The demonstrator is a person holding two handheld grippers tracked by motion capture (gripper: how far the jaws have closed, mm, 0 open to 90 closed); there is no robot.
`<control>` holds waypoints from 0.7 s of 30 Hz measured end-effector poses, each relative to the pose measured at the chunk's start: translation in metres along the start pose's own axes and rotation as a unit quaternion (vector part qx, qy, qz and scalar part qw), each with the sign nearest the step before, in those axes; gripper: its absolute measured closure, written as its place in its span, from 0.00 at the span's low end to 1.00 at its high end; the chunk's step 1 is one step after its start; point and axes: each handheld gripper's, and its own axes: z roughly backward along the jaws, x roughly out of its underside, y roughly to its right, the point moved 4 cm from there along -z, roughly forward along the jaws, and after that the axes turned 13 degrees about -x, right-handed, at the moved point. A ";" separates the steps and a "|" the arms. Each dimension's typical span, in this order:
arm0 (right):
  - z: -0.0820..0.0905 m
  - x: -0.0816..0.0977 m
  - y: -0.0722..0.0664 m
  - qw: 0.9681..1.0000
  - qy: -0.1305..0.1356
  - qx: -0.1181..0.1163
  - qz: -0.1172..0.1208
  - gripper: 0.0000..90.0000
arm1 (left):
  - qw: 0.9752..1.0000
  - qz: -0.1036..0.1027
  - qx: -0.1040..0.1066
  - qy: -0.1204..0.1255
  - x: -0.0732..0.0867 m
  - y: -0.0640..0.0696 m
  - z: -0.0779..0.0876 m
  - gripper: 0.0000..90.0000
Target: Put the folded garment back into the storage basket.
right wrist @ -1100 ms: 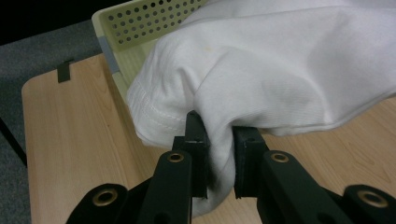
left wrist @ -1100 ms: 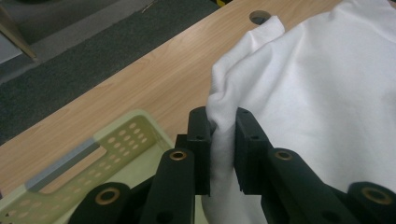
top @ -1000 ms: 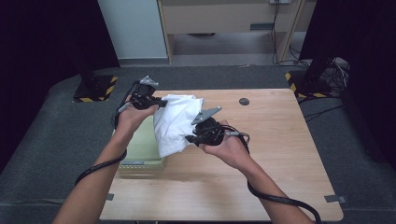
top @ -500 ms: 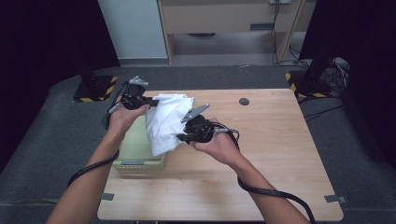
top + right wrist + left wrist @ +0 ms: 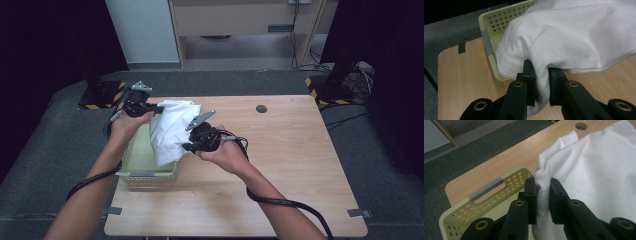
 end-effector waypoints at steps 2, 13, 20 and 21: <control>-0.002 -0.001 -0.001 1.000 0.000 -0.001 0.001 0.88 | 1.000 0.004 -0.001 0.000 0.001 -0.002 0.000 0.88; -0.012 -0.007 -0.003 1.000 -0.003 -0.006 0.009 0.88 | 1.000 0.010 -0.004 -0.001 0.009 -0.015 0.002 0.88; -0.022 -0.012 -0.004 1.000 -0.007 -0.009 0.013 0.88 | 1.000 0.014 -0.009 -0.002 0.014 -0.023 0.003 0.88; -0.023 -0.013 -0.005 1.000 -0.007 -0.010 0.013 0.88 | 1.000 0.015 -0.010 -0.002 0.014 -0.024 0.003 0.88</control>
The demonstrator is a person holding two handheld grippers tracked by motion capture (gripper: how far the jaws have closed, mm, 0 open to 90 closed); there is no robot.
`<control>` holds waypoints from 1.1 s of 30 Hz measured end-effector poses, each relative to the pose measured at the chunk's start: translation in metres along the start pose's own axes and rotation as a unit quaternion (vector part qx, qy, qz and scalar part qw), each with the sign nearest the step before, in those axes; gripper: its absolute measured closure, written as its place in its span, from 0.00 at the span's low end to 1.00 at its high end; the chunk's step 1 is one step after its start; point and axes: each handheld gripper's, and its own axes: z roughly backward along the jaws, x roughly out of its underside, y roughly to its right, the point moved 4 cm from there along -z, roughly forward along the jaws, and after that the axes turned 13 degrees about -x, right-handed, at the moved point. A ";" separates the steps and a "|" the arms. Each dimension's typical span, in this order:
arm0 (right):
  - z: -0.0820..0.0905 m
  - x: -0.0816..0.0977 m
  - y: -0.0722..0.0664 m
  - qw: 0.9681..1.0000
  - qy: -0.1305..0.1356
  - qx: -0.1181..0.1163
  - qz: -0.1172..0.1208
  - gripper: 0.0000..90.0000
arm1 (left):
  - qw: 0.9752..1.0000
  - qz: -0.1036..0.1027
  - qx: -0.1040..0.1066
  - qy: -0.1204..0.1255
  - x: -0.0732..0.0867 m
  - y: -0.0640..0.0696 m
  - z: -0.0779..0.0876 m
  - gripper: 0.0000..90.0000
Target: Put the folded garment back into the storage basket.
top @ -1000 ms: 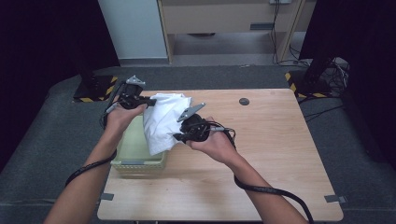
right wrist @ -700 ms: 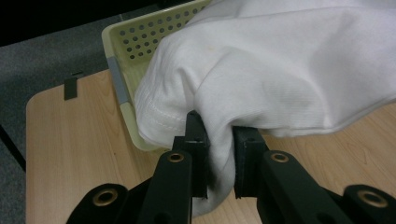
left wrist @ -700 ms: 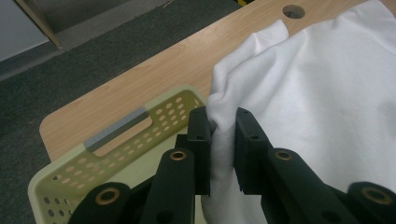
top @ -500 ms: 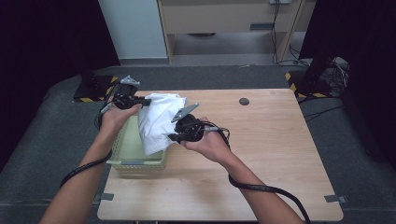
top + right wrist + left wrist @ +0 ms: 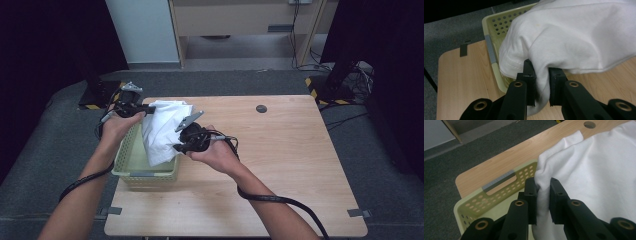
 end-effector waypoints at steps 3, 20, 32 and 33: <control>-0.004 -0.002 -0.001 1.000 0.002 -0.002 0.003 0.88 | 1.000 0.002 -0.001 -0.001 0.003 -0.004 0.001 0.88; -0.021 -0.005 -0.002 1.000 -0.004 -0.002 -0.002 0.88 | 1.000 0.013 -0.009 -0.006 0.015 -0.018 -0.001 0.88; -0.040 -0.011 -0.006 1.000 -0.004 0.004 0.005 0.88 | 0.999 0.016 -0.019 -0.021 0.026 -0.032 -0.005 0.87; -0.042 -0.012 -0.007 1.000 -0.004 0.004 0.006 0.88 | 0.999 0.018 -0.019 -0.021 0.027 -0.033 -0.006 0.87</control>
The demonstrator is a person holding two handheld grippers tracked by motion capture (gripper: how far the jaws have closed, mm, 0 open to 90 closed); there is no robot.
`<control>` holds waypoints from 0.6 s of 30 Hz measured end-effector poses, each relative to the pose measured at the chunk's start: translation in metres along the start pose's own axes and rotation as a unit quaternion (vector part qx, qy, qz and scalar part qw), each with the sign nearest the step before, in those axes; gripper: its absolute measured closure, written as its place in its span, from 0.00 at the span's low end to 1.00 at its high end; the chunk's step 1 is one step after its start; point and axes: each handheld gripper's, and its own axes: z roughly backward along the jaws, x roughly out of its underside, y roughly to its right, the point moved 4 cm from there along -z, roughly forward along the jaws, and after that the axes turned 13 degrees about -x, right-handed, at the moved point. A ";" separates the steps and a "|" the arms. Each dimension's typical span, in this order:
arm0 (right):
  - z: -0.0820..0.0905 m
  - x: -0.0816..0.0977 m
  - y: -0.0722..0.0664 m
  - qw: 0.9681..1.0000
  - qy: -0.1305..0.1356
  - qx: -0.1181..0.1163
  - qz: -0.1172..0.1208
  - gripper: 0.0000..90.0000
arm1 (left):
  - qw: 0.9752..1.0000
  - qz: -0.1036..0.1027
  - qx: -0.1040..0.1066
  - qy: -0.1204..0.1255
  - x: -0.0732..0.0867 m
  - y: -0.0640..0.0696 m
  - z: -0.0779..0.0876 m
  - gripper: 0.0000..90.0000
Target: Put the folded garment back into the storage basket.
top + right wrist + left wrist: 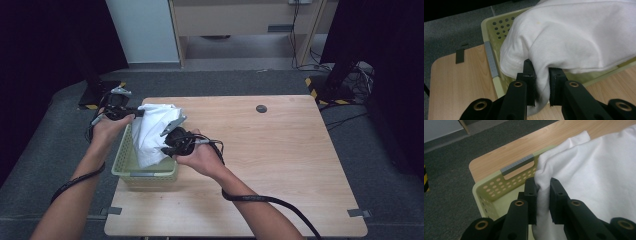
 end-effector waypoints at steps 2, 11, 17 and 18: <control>-0.004 -0.001 -0.001 1.000 -0.004 -0.001 0.001 0.88 | 1.000 0.001 0.000 -0.001 0.001 -0.001 -0.001 0.87; -0.021 -0.001 -0.004 1.000 -0.014 -0.003 0.000 0.88 | 1.000 0.002 0.000 -0.011 0.010 -0.006 -0.005 0.87; -0.030 0.000 -0.004 1.000 -0.016 -0.005 -0.003 0.88 | 1.000 0.005 0.000 -0.018 0.017 -0.011 -0.008 0.87; -0.031 0.000 -0.004 1.000 -0.016 -0.005 -0.008 0.88 | 1.000 0.006 0.001 -0.018 0.017 -0.011 -0.009 0.87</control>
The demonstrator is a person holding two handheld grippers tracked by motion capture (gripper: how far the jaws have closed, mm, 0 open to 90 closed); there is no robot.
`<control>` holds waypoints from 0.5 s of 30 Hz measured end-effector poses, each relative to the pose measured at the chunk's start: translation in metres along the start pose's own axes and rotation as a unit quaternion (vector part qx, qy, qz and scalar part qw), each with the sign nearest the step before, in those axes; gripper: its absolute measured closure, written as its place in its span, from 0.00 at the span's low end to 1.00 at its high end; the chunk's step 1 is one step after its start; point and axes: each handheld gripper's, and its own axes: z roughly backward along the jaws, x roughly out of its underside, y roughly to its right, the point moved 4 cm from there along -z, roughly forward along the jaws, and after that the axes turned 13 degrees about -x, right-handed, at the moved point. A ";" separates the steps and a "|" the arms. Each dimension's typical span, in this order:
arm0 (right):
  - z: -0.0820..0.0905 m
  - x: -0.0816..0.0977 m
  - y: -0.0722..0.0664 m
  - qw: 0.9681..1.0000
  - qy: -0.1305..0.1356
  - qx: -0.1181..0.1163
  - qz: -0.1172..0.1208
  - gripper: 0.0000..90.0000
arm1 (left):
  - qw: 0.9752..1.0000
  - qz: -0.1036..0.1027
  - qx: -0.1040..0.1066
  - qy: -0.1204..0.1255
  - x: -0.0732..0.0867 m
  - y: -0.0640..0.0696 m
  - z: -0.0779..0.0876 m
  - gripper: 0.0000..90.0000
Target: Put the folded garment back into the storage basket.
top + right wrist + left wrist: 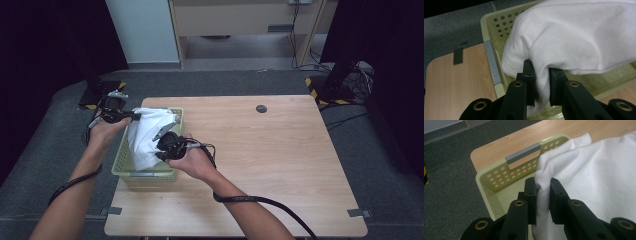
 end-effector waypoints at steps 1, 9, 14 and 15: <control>-0.001 0.000 0.000 1.000 0.000 0.000 0.000 0.87 | 1.000 0.000 0.000 -0.002 0.001 0.000 -0.001 0.87; -0.012 0.012 0.008 0.998 -0.040 0.009 -0.042 0.34 | 0.998 0.002 -0.047 -0.033 0.002 0.002 -0.018 0.40; 0.015 0.015 0.009 0.998 -0.003 0.023 -0.050 0.13 | 0.998 -0.009 -0.049 -0.030 -0.008 0.016 -0.004 0.27; 0.022 0.015 0.009 0.998 0.004 0.023 -0.050 0.11 | 0.998 -0.011 -0.046 -0.030 -0.010 0.020 -0.003 0.26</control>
